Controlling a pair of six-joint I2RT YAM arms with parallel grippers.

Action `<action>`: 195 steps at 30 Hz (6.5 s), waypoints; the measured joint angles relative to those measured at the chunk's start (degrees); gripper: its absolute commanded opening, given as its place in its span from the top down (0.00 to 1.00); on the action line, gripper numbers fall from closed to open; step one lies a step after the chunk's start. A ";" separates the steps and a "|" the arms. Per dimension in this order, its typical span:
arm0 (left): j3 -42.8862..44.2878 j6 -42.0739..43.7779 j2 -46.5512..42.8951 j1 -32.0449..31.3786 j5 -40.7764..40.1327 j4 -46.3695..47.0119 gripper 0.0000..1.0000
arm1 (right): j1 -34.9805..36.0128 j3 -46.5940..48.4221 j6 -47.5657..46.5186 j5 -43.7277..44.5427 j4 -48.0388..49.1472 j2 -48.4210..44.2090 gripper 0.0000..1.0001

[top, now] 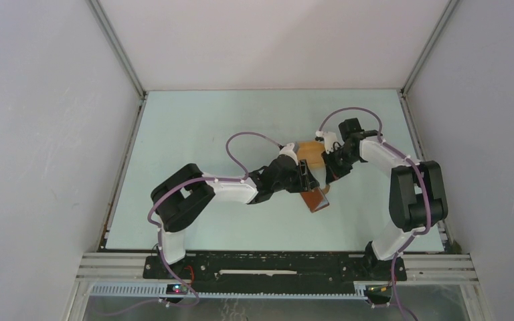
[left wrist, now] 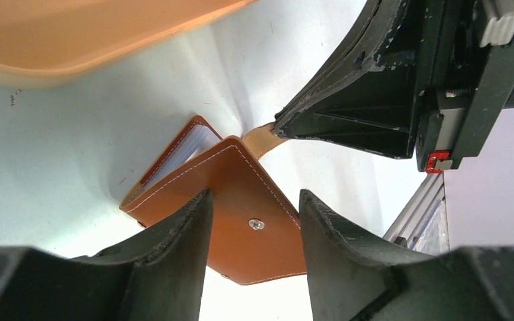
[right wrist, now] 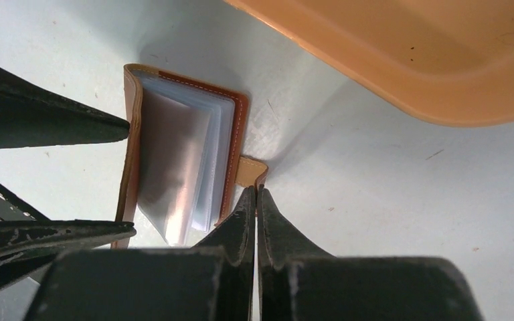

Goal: Put the credit cards into the card holder
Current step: Close the card holder at the center of the board.

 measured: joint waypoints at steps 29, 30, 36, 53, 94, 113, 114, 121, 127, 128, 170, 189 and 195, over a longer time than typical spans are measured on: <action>4.74 4.87 9.09 1.62 4.70 6.45 0.71 | -9.90 0.02 -0.04 -18.25 -3.26 3.69 1.00; 4.74 4.90 9.16 1.62 4.68 6.45 0.73 | -10.08 0.02 0.00 -18.60 -3.26 3.98 1.00; 4.74 5.01 9.53 1.73 4.72 6.62 0.81 | -11.32 0.02 0.02 -20.48 -3.58 5.22 1.00; 0.24 14.29 6.54 0.37 5.51 7.76 0.82 | -11.76 0.39 0.28 -22.80 -4.48 6.19 1.00; -5.49 13.86 2.16 -1.09 6.08 7.34 0.78 | -1.42 1.46 3.67 -19.32 -4.09 4.35 1.00; -7.34 11.47 2.21 -0.57 6.08 10.67 0.81 | 2.08 1.46 3.74 -16.41 -3.58 6.82 1.00; -7.34 11.32 2.21 -0.55 6.08 10.67 0.81 | 2.14 1.44 3.74 -16.39 -3.58 6.82 1.00; -8.02 11.13 2.21 -0.44 6.08 11.65 0.83 | 3.28 1.44 3.72 -15.65 -3.63 6.82 1.00; -8.20 10.71 2.21 -0.42 6.05 11.96 0.83 | 3.52 1.44 3.98 -14.95 -3.67 6.93 1.00; -8.20 10.71 2.21 -0.42 6.03 11.96 0.83 | 3.52 1.44 4.15 -14.86 -3.67 6.95 1.00; -10.03 10.19 1.33 -0.11 6.54 13.03 0.83 | 0.55 0.90 -4.26 -19.26 -6.12 -3.58 0.53; -10.03 9.79 1.49 0.07 7.34 13.22 0.83 | 9.44 -3.19 -4.42 0.15 1.60 -5.09 0.44; -10.03 9.79 1.49 0.07 7.54 13.22 0.83 | 11.72 -3.34 -4.28 1.92 2.05 -4.09 0.47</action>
